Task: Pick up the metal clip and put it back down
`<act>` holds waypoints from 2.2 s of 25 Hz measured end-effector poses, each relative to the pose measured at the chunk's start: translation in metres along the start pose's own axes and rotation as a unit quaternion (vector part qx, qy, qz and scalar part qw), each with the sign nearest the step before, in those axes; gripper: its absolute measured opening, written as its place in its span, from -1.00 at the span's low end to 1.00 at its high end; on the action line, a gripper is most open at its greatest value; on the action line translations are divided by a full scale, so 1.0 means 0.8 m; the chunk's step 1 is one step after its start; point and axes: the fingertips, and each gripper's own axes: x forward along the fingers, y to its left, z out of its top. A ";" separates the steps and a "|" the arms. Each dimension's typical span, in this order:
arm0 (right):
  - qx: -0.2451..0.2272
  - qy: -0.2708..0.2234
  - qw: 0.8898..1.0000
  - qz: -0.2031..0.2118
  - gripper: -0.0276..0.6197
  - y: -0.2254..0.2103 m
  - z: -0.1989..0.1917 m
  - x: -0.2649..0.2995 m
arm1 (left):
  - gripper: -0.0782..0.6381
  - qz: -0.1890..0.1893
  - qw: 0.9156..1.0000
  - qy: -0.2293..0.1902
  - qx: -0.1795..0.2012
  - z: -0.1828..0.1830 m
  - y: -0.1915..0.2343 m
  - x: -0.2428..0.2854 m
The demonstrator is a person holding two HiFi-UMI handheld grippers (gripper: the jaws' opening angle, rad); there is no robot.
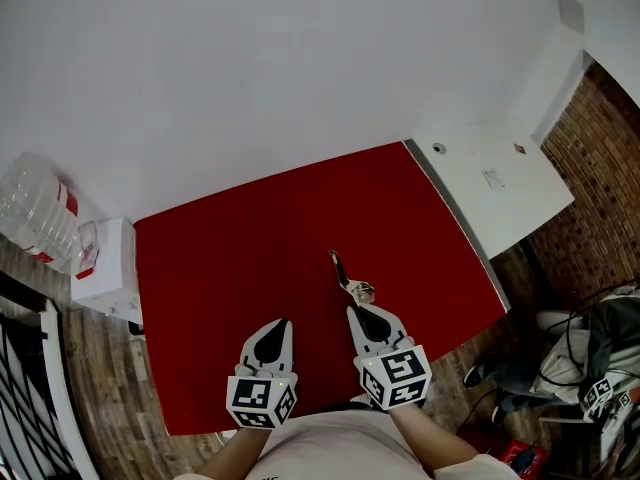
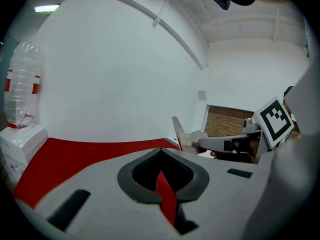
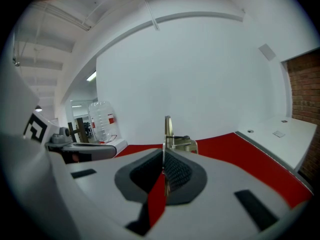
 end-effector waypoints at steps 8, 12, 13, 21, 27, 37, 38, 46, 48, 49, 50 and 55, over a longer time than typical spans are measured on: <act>0.000 -0.002 1.000 0.003 -0.89 0.001 0.001 -0.002 | -0.77 0.002 1.000 -0.001 0.002 0.001 -0.004 -0.002; 0.002 -0.001 1.000 0.003 -0.89 0.001 0.000 -0.006 | -0.77 -0.006 1.000 -0.005 -0.017 0.000 -0.008 -0.002; 0.002 -0.001 1.000 0.003 -0.89 0.001 -0.001 -0.006 | -0.77 -0.008 1.000 -0.006 -0.021 0.000 -0.009 -0.001; 0.004 -0.002 1.000 0.006 -0.89 0.002 -0.001 -0.007 | -0.77 -0.004 1.000 -0.010 -0.005 0.004 -0.011 -0.003; 0.006 -0.003 1.000 0.007 -0.89 0.004 0.000 -0.005 | -0.77 -0.001 1.000 -0.008 -0.010 0.001 -0.005 -0.003; 0.006 0.000 1.000 0.010 -0.89 0.005 0.001 -0.001 | -0.77 -0.001 1.000 -0.009 -0.010 0.000 -0.004 0.000; 0.006 0.000 1.000 0.011 -0.89 0.004 0.001 -0.001 | -0.77 0.000 1.000 -0.010 -0.009 0.001 -0.004 0.000; 0.012 0.012 1.000 0.015 -0.89 0.003 -0.006 0.008 | -0.77 0.000 1.000 -0.004 -0.008 -0.003 0.001 0.004; 0.019 0.016 1.000 0.017 -0.89 0.000 -0.009 0.012 | -0.77 -0.001 1.000 -0.001 -0.009 -0.005 0.001 0.006; 0.023 0.019 0.999 0.018 -0.89 -0.002 -0.011 0.014 | -0.77 -0.001 1.000 0.000 -0.009 -0.006 0.002 0.008; 0.027 0.022 0.999 0.018 -0.89 -0.004 -0.013 0.018 | -0.77 -0.001 1.000 0.001 -0.010 -0.008 0.003 0.009; 0.052 0.038 0.998 0.014 -0.89 -0.022 -0.028 0.048 | -0.77 0.000 1.000 0.013 -0.010 -0.016 0.014 0.023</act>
